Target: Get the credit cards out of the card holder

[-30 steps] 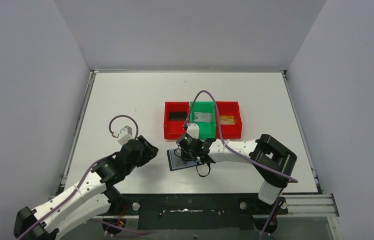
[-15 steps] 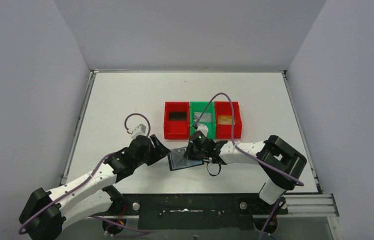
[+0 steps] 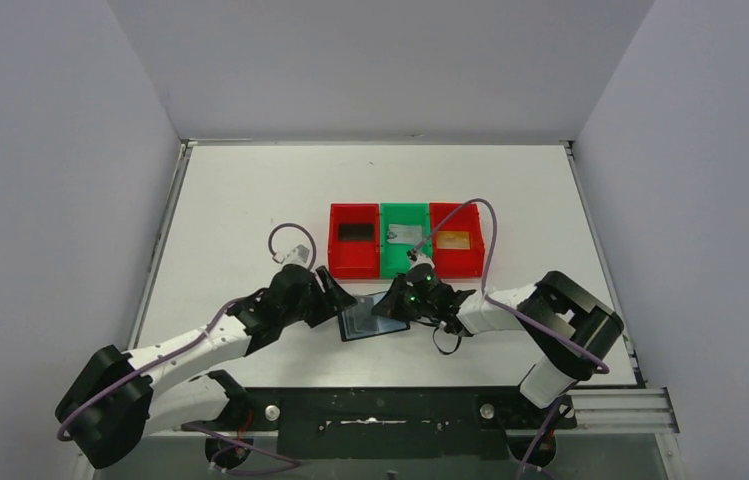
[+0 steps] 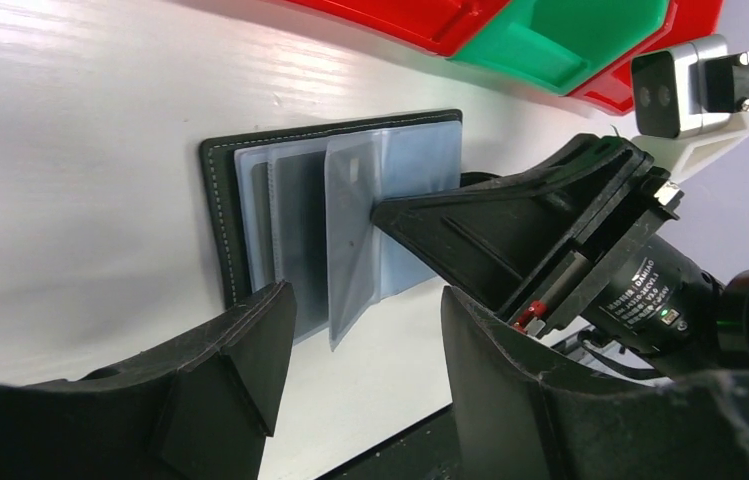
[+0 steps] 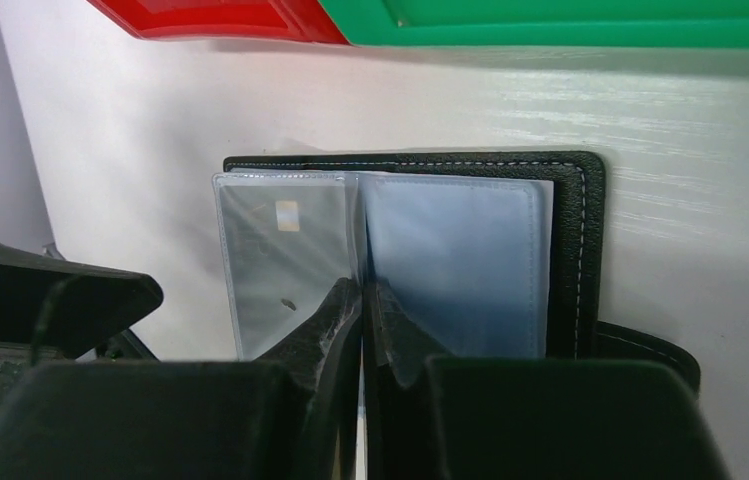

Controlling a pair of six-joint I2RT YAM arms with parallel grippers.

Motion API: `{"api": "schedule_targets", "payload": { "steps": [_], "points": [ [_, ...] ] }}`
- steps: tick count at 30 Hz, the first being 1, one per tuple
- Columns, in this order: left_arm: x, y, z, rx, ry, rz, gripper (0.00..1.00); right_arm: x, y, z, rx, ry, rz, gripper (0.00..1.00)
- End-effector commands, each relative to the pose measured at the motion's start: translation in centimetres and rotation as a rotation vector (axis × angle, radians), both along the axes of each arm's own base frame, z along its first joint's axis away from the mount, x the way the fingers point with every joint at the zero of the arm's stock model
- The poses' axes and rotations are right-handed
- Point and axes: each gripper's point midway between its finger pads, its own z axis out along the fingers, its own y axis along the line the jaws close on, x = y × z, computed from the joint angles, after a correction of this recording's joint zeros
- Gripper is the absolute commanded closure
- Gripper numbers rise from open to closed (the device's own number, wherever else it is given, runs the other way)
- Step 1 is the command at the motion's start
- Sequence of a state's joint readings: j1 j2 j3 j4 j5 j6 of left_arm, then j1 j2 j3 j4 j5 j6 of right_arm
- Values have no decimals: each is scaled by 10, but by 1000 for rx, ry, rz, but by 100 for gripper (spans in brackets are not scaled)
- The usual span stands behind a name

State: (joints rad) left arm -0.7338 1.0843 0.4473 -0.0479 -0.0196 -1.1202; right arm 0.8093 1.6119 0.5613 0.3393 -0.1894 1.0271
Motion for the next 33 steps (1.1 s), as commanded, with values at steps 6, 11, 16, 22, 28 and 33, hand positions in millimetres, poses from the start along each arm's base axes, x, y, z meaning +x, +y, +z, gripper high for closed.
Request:
{"api": "schedule_targets", "payload": {
  "steps": [6, 11, 16, 22, 28, 33],
  "points": [
    [13, -36, 15, -137, -42, -86, 45, -8, -21, -26, -20, 75, -39, 100],
    [13, -42, -2, -127, 22, -92, 45, -7, -23, -27, -12, 79, -48, 100],
    [16, -50, 1, -160, 7, -107, 45, -7, -24, -27, -7, 80, -47, 100],
    [17, -69, 17, -210, -41, -207, 48, -4, -22, -21, 11, 62, -44, 100],
    [14, -86, 22, -240, -44, -285, 50, -1, -12, 1, 80, 5, -11, 86],
    [18, -96, 30, -254, -70, -308, 51, 13, -12, 44, 128, -125, -41, 64]
  ]
}}
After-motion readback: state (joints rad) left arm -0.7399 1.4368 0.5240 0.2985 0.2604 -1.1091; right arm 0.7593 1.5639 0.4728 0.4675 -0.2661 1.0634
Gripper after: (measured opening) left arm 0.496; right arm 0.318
